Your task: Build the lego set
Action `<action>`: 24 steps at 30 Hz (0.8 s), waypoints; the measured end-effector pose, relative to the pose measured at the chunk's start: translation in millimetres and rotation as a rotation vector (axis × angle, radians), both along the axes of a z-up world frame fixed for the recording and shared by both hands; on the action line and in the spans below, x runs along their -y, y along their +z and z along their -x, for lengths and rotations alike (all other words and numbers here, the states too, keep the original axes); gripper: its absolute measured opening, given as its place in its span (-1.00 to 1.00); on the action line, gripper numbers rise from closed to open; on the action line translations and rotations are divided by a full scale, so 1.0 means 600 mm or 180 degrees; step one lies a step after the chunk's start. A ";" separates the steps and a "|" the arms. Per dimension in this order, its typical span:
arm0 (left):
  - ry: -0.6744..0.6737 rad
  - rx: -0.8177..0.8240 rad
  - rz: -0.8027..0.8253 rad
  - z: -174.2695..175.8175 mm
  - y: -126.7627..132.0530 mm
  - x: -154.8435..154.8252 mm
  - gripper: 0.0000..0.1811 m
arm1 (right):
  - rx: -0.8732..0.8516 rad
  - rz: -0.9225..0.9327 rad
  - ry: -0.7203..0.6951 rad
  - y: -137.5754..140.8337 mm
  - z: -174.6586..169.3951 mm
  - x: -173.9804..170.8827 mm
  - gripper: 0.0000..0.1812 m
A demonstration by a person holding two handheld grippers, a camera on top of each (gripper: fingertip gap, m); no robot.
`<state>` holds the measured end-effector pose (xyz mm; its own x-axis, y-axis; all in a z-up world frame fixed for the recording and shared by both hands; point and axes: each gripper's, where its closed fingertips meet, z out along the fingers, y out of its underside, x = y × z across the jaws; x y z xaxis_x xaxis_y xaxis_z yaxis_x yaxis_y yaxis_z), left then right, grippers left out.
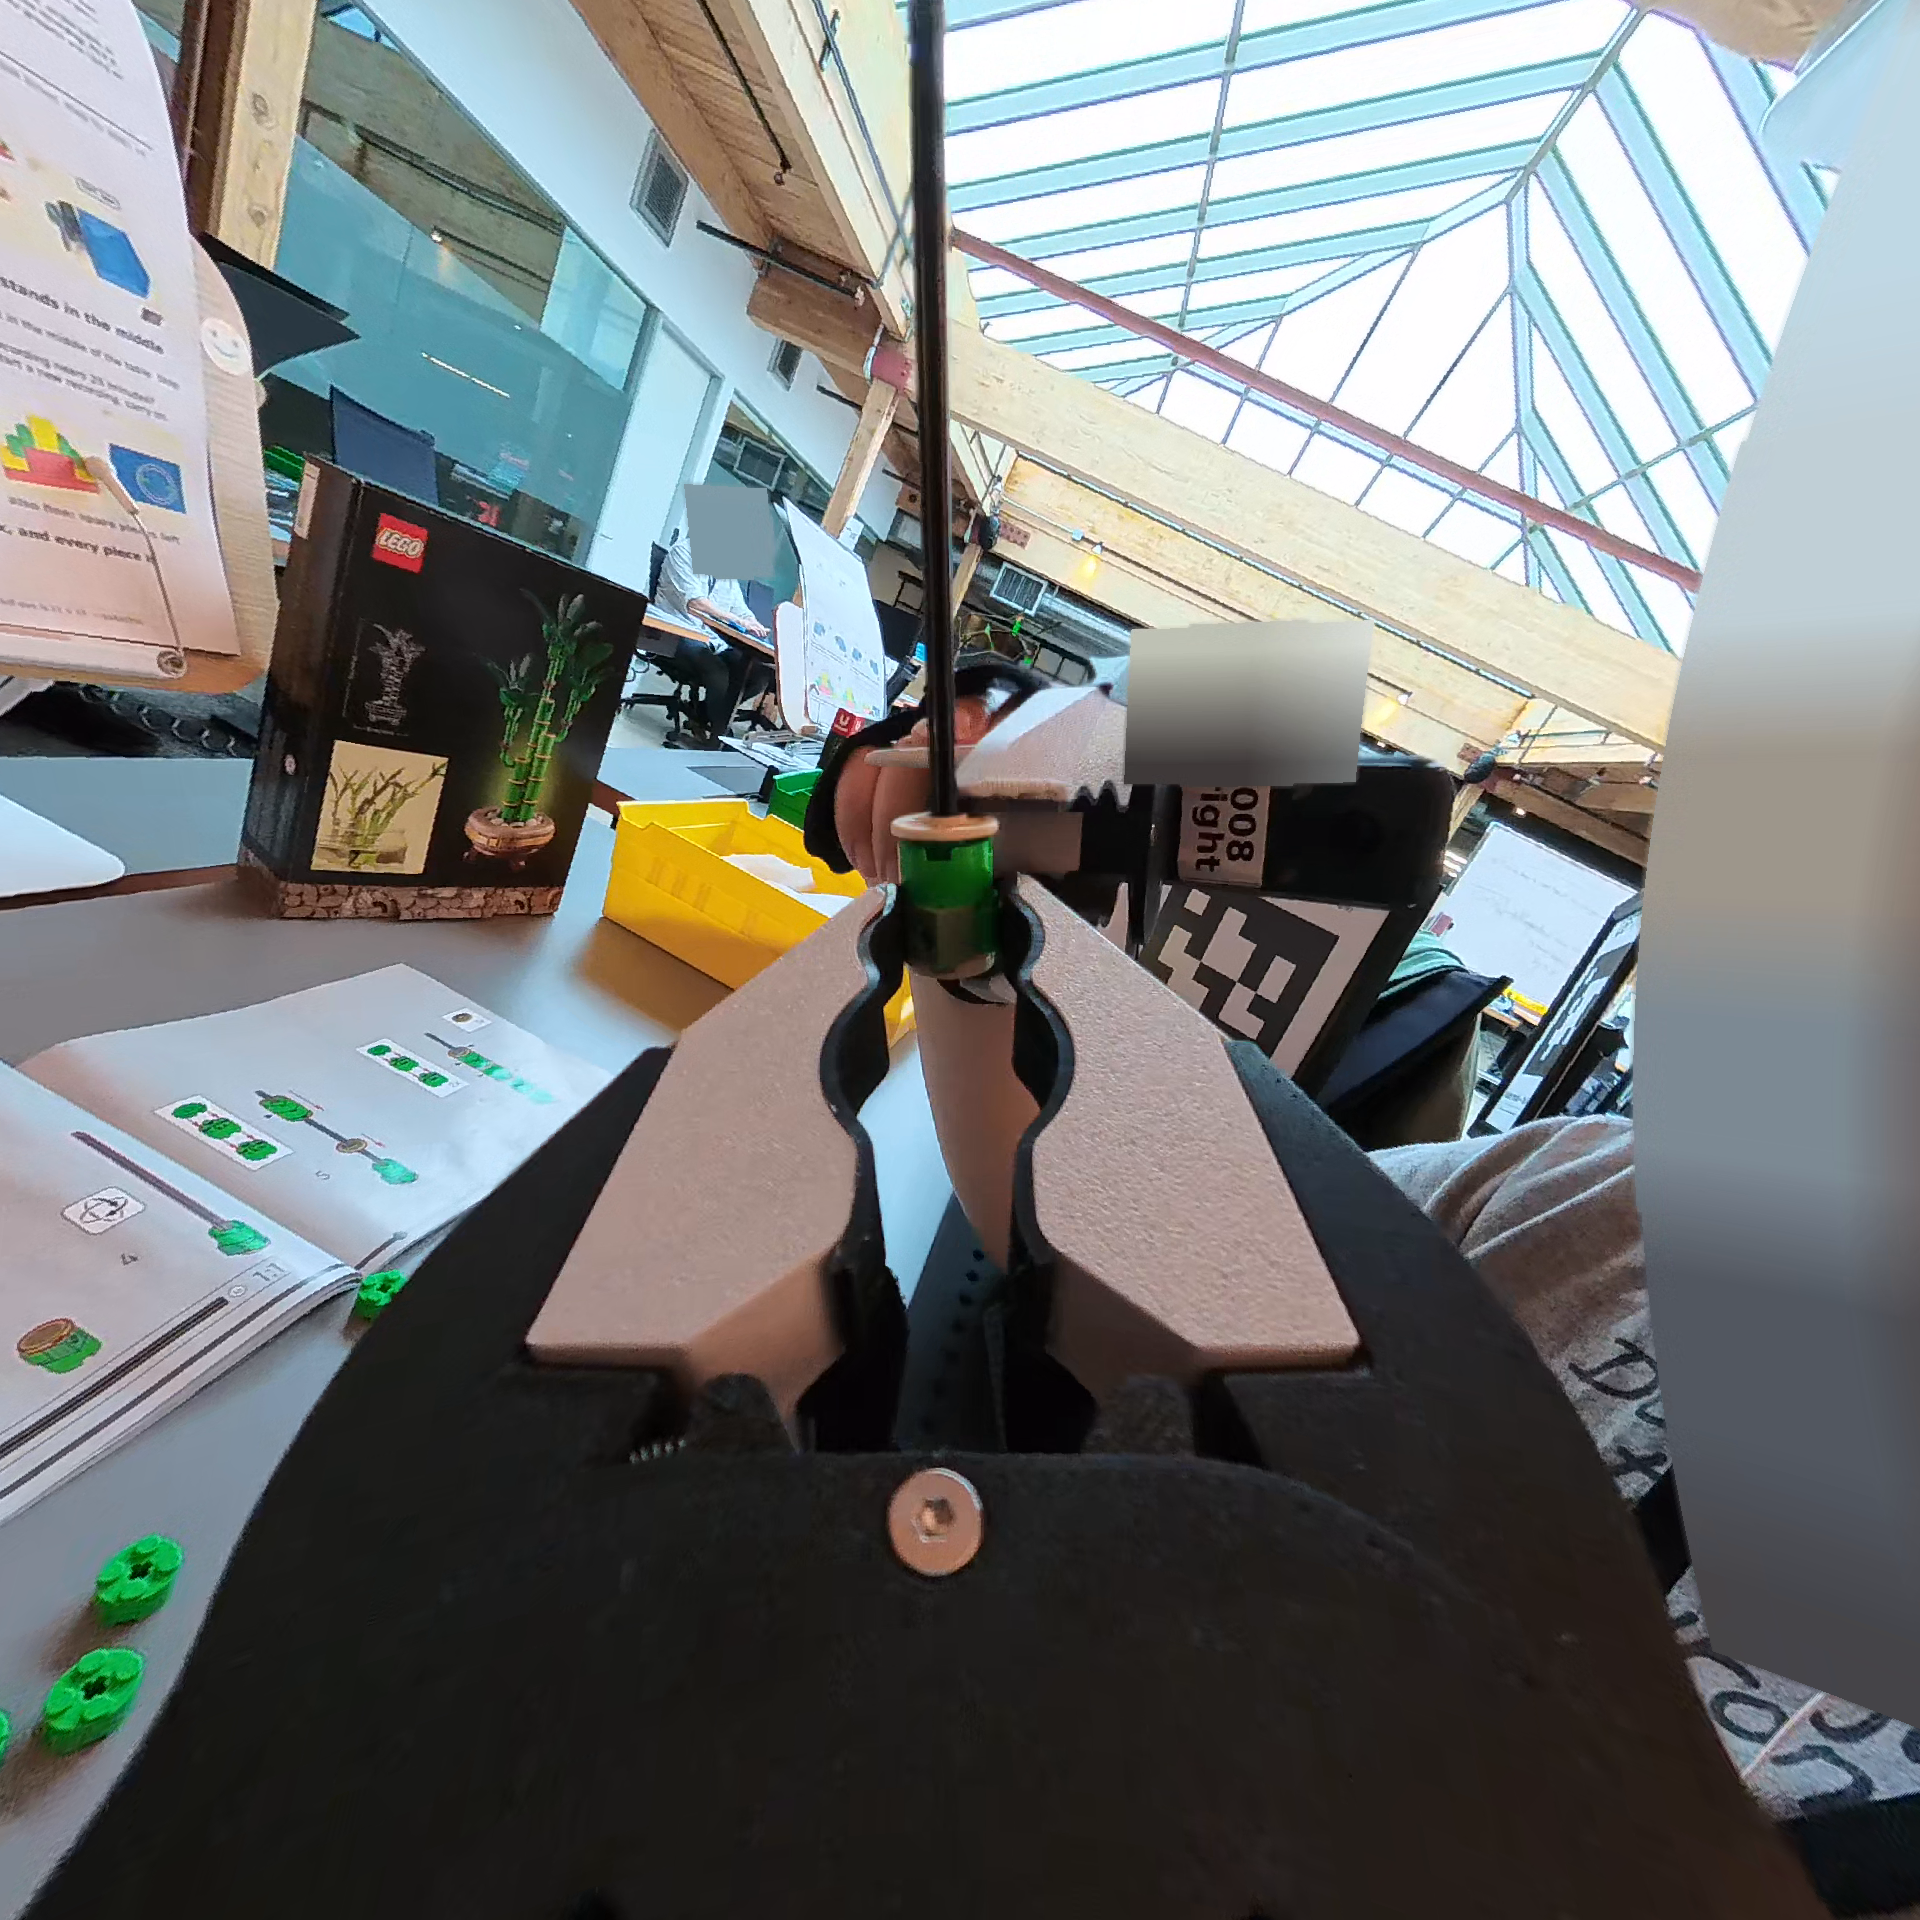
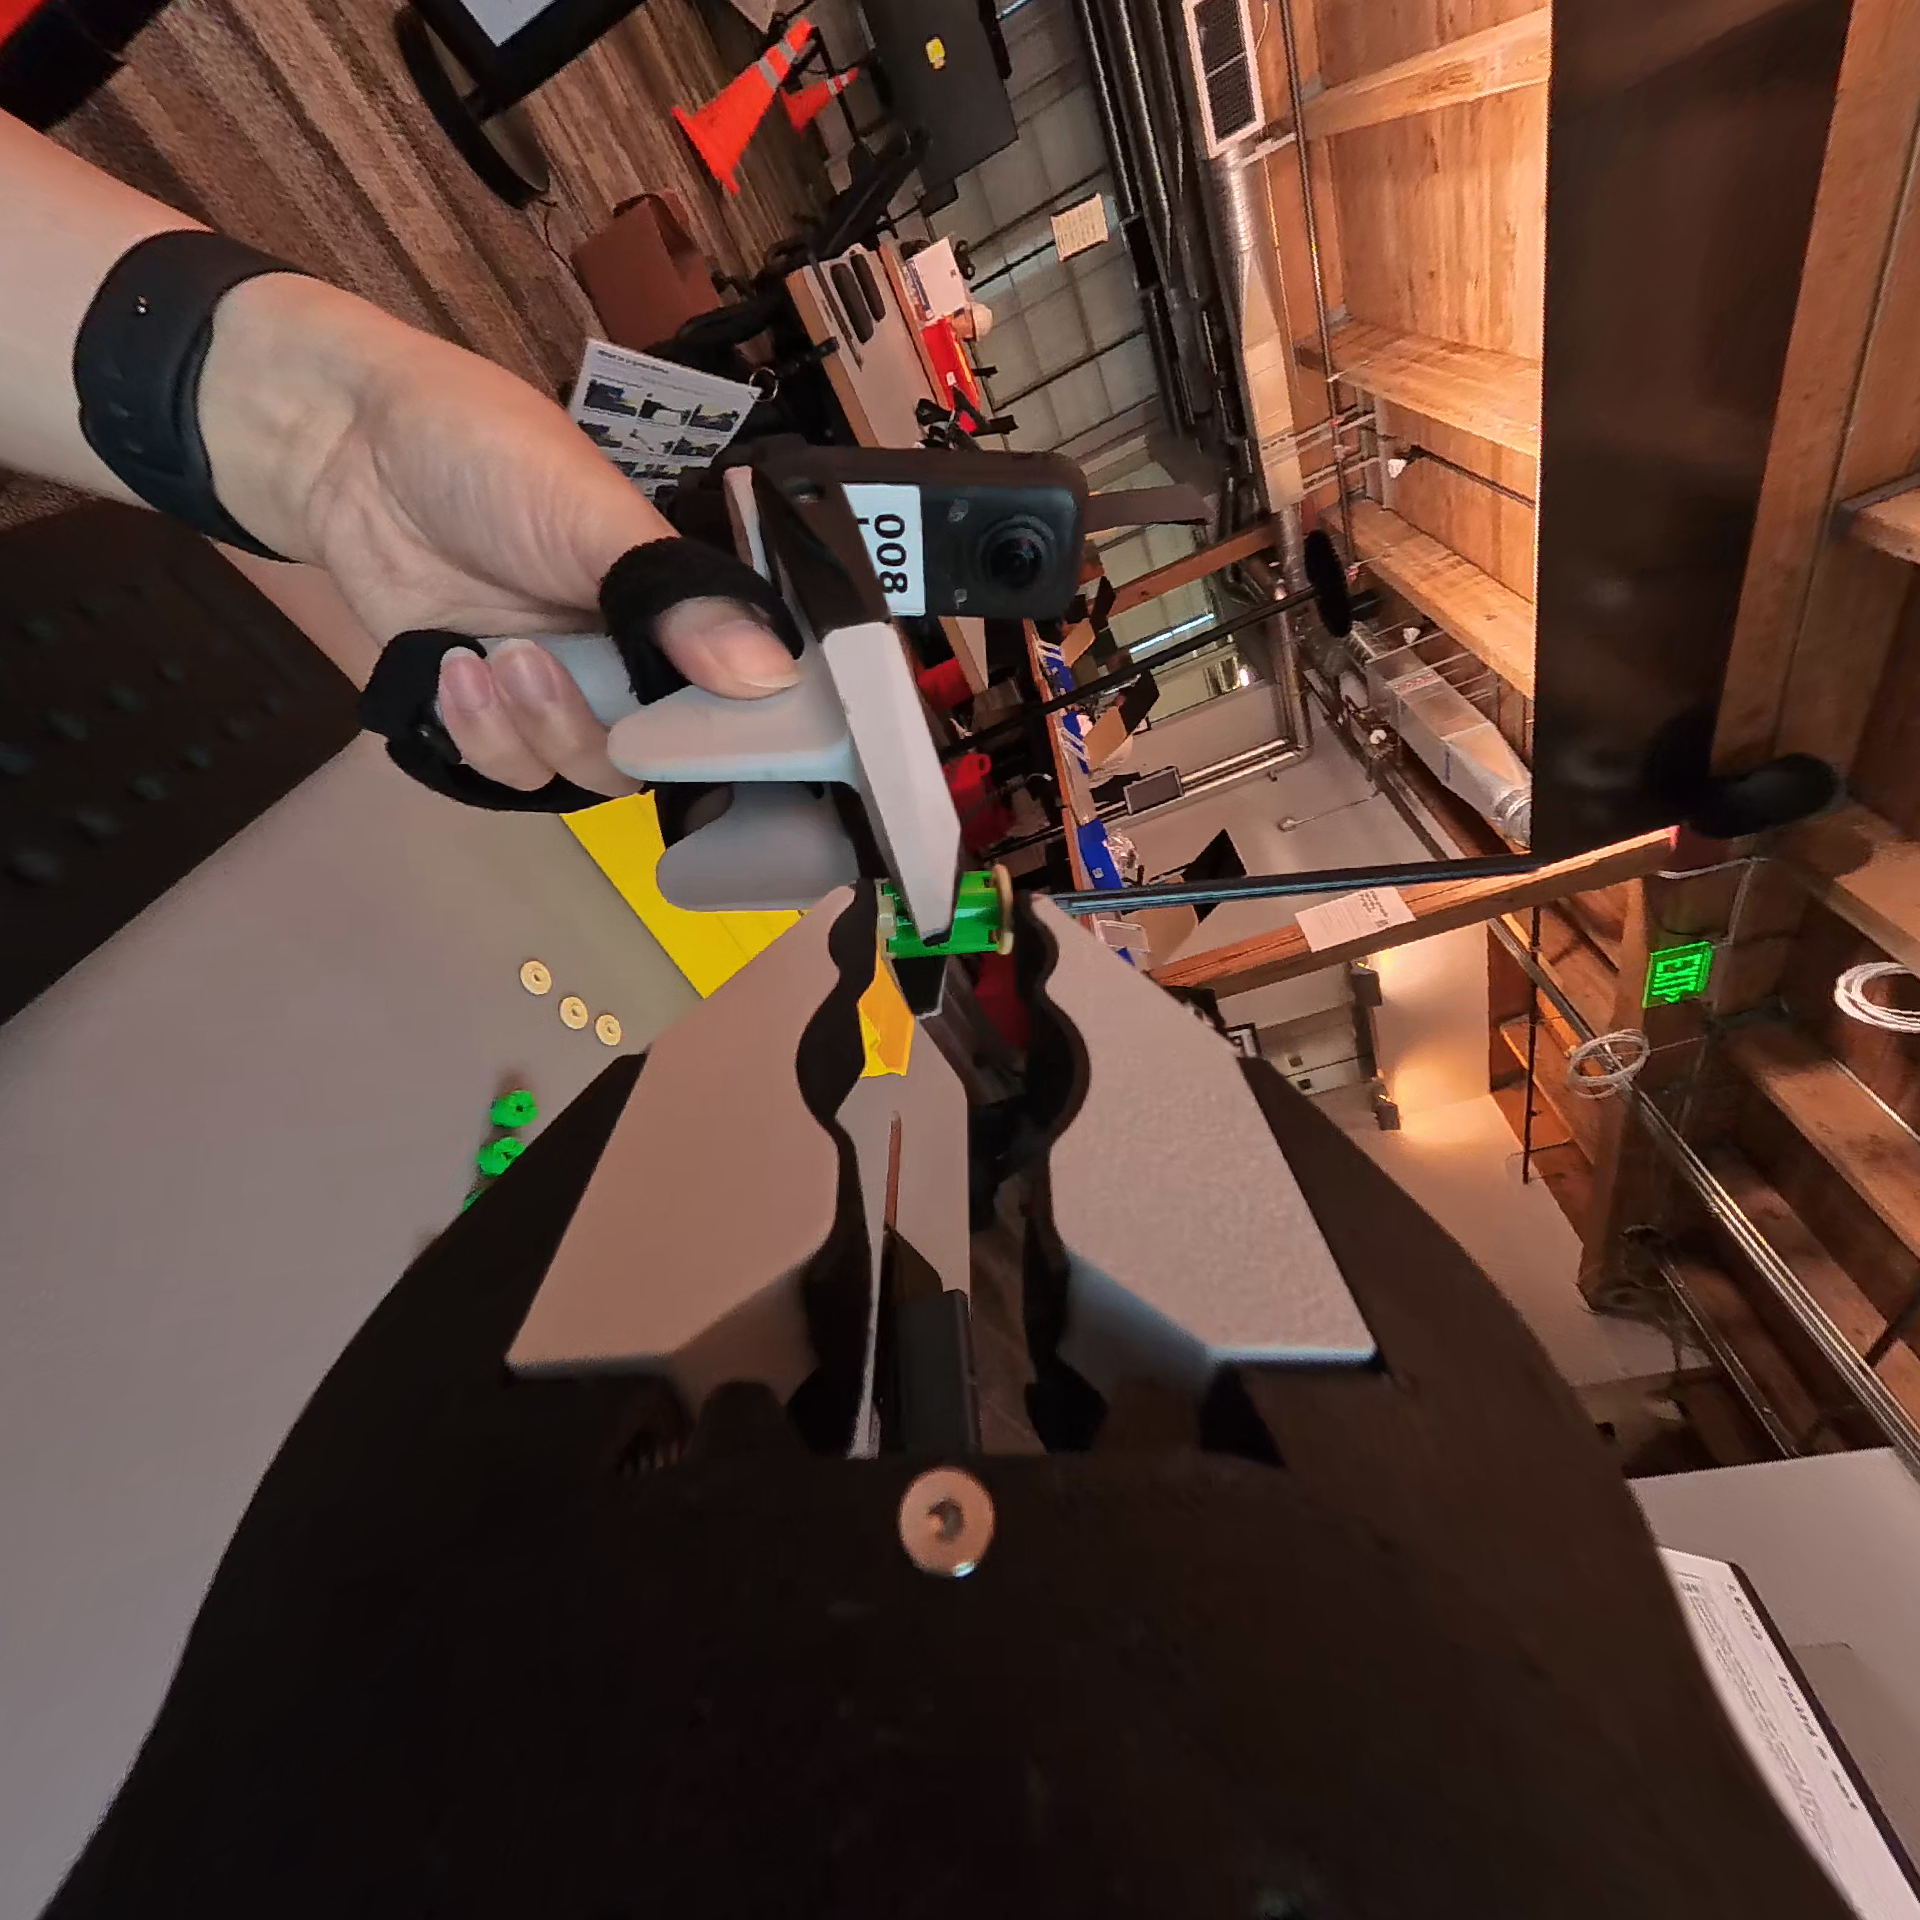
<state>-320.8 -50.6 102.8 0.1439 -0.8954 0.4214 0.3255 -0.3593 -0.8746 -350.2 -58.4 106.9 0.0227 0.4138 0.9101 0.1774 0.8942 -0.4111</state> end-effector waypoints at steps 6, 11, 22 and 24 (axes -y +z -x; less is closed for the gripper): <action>0.0078 -0.0099 -0.0115 0.000 0.003 0.004 -0.83 | -0.0032 -0.0046 0.0024 0.003 0.000 0.006 -0.74; 0.0162 -0.0186 -0.0196 0.000 0.005 0.006 -0.83 | -0.0076 -0.0075 0.0057 0.006 0.001 0.008 -0.73; 0.0585 -0.0534 -0.0350 0.023 -0.015 -0.016 -0.83 | -0.0259 0.2561 0.0742 0.049 -0.022 -0.015 -0.59; 0.0621 -0.0603 -0.0403 0.021 -0.018 -0.016 -0.83 | -0.0155 0.3296 0.0897 0.048 -0.020 -0.021 -0.66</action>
<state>-333.3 -41.0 91.9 0.3837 -0.8869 0.2574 0.2042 -0.1903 -0.9603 -338.3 -45.7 135.6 -0.1673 0.9793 0.1142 -0.0178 0.1129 -0.9935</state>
